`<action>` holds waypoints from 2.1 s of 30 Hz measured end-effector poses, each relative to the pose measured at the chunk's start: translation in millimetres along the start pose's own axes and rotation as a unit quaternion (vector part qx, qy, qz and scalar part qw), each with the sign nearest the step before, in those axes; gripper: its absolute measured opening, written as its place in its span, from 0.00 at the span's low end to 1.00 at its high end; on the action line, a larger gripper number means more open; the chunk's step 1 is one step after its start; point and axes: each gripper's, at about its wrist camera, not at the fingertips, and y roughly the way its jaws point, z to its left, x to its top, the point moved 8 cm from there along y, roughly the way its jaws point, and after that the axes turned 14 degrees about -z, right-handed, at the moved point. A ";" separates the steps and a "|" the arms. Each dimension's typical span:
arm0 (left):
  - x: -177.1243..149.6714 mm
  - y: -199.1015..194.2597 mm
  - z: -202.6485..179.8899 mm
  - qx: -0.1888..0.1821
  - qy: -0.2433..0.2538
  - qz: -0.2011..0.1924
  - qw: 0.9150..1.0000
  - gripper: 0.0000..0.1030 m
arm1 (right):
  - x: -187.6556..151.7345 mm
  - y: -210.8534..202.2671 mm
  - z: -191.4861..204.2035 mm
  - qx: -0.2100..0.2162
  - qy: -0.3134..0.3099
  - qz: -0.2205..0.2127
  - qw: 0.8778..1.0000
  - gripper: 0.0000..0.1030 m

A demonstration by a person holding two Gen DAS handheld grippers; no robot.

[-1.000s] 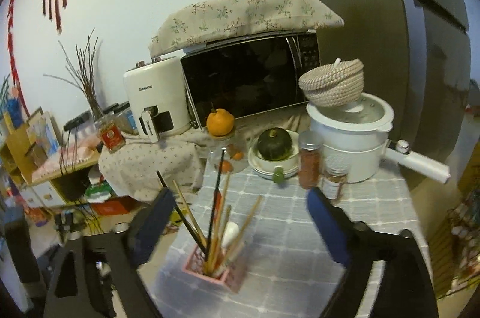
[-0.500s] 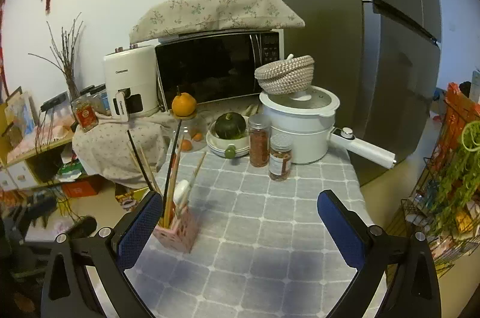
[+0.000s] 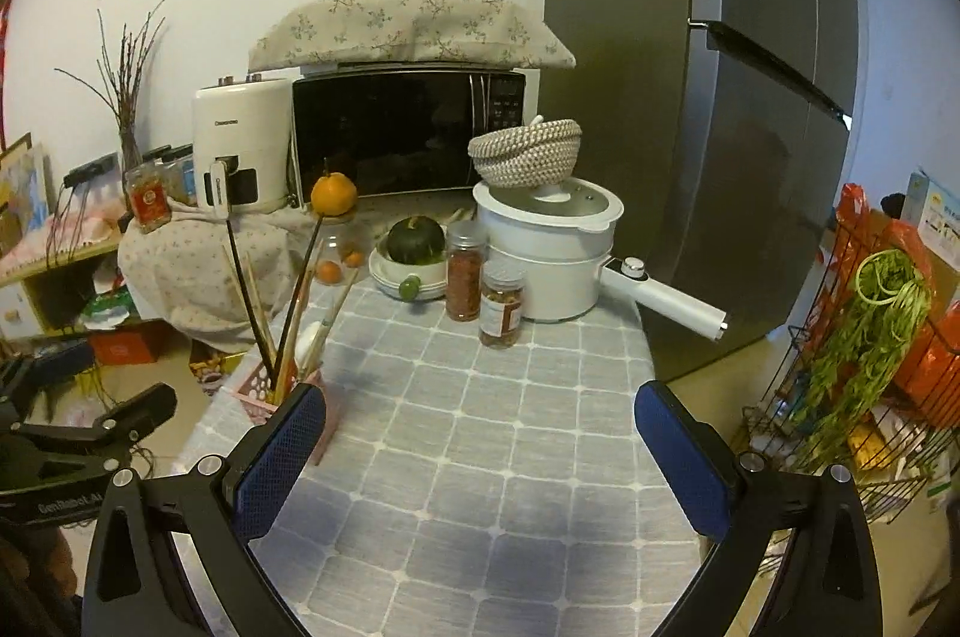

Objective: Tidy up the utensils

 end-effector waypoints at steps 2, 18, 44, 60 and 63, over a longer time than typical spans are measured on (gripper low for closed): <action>-0.3 0.3 -0.8 0.000 -0.001 0.001 1.000 1.00 | -1.5 0.8 -0.3 0.001 0.003 0.005 1.000 1.00; -2.0 -3.7 6.1 0.006 -0.007 -0.002 1.000 1.00 | -12.8 13.3 4.7 0.005 0.007 0.030 1.000 1.00; -0.5 -3.2 7.5 0.008 -0.010 -0.001 1.000 1.00 | -13.6 14.2 5.1 0.007 0.012 0.029 0.999 1.00; 0.3 -4.2 7.3 0.011 -0.011 -0.002 1.000 1.00 | -14.6 11.1 10.1 0.010 0.015 0.030 0.999 1.00; 0.6 -4.4 7.2 0.010 -0.010 -0.003 1.000 0.99 | -14.3 11.2 9.7 0.009 0.017 0.031 0.999 1.00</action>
